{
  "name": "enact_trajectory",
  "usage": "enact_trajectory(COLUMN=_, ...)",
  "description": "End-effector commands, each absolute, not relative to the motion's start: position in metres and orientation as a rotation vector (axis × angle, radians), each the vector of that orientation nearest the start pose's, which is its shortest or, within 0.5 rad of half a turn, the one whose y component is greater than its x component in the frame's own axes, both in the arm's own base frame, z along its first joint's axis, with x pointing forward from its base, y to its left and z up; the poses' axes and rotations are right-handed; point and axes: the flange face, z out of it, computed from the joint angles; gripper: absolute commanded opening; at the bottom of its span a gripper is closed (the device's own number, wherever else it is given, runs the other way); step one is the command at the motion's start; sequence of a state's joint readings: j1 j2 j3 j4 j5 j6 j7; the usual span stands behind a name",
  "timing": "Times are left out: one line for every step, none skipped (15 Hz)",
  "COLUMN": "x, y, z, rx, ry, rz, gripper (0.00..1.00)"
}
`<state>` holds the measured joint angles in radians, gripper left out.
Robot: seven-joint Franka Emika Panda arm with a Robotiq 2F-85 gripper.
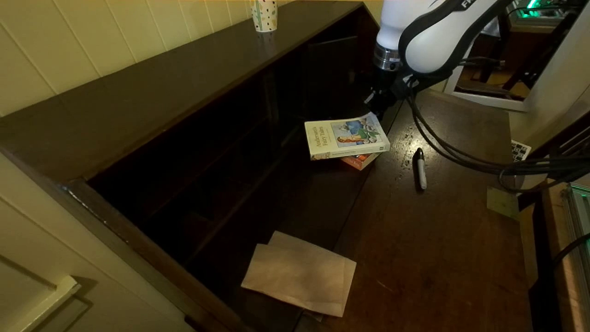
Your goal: Turn the white book around in an anticlockwise direction
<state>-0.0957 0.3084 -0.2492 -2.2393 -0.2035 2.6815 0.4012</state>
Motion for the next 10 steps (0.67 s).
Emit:
enact_trajectory(x=0.5375, y=-0.1849, z=0.2422, rx=-3.113, ry=1.006, rz=-0.286, gripper=0.0)
enact_trajectory(x=0.538, y=-0.1842, z=0.241, rx=-3.096, ry=1.025, rz=-0.286, gripper=0.0)
enact_trajectory(x=0.5386, y=-0.1842, z=0.2394, rx=-3.078, ry=1.053, rz=-0.288, gripper=0.0)
enact_trajectory(x=0.5393, y=-0.1838, z=0.2383, rx=-3.057, ry=1.078, rz=-0.289, gripper=0.0)
enact_trajectory(x=0.5398, y=-0.1837, z=0.2375, rx=-3.036, ry=1.103, rz=-0.292, gripper=0.0)
enact_trajectory(x=0.5409, y=-0.1835, z=0.2371, rx=-3.01, ry=1.134, rz=-0.298, gripper=0.0)
enact_trajectory(x=0.5425, y=-0.1835, z=0.2374, rx=-2.978, ry=1.17, rz=-0.313, gripper=0.0)
enact_trajectory(x=0.5441, y=-0.1841, z=0.2385, rx=-2.945, ry=1.213, rz=-0.33, gripper=0.0)
enact_trajectory(x=0.5458, y=-0.1851, z=0.2393, rx=-2.919, ry=1.248, rz=-0.347, gripper=0.0)
enact_trajectory(x=0.5473, y=-0.1868, z=0.2399, rx=-2.896, ry=1.284, rz=-0.364, gripper=0.0)
